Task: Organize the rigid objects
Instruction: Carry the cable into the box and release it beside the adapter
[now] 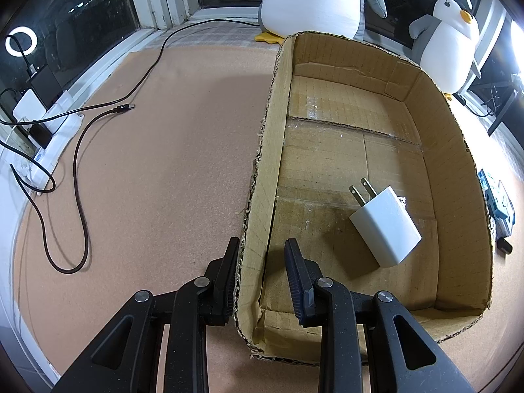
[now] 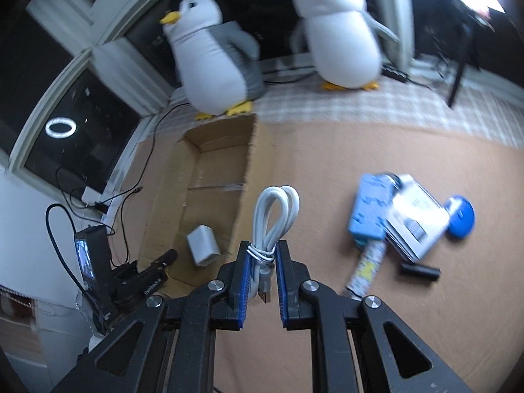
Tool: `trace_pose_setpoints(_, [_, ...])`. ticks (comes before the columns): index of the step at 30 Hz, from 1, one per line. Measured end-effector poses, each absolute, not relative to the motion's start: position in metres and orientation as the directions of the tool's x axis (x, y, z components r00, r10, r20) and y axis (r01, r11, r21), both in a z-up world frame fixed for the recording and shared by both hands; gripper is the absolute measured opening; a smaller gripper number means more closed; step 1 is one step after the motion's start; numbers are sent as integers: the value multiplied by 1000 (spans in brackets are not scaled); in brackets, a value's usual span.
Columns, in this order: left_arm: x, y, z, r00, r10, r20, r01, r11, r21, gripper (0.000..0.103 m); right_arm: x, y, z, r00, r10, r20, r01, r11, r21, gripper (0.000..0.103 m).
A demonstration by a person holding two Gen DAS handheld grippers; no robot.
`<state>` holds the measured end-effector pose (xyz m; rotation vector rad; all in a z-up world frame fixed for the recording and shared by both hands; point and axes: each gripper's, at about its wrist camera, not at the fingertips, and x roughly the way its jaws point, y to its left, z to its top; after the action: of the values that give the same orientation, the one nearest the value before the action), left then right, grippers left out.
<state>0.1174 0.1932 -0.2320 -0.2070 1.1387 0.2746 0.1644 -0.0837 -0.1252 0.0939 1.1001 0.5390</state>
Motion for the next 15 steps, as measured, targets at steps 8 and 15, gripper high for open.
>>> trace_pose_setpoints(8, [117,194,-233,393,103,-914,-320,947,-31,29,176,-19,-135,301,443,-844,-468,840,274,13])
trace_pose_setpoints(15, [117,194,-233,393,103,-914,-320,947,-31,29,193,16,-150,296,392,-871,-511,836,202,13])
